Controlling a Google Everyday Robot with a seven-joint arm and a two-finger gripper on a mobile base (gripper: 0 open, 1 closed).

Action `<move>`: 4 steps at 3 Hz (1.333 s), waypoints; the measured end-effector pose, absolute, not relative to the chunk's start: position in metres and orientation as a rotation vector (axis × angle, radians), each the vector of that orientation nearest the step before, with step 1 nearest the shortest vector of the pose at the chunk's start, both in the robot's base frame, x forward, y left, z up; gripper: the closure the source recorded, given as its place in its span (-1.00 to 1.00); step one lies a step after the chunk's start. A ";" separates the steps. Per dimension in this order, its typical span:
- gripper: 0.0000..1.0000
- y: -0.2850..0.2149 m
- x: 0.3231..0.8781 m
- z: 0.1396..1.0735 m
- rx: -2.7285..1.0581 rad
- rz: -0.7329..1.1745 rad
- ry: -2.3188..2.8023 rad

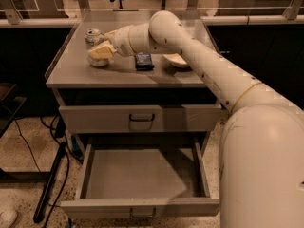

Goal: Place 7up can into middle drawer

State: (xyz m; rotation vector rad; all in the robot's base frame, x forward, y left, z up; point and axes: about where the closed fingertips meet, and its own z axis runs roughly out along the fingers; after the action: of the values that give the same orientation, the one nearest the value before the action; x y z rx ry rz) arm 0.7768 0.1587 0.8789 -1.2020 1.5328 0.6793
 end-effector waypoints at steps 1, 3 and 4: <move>1.00 0.161 0.774 0.886 -1.211 0.671 1.522; 1.00 0.145 0.731 0.938 -1.224 0.543 1.469; 1.00 0.131 0.701 0.953 -1.207 0.493 1.478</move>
Offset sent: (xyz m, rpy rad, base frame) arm -0.0547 -0.0245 0.0953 -0.0743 -0.1947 -0.0536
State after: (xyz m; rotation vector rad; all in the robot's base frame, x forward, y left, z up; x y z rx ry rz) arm 0.7007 0.1307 0.9527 -1.2075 1.4778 0.4931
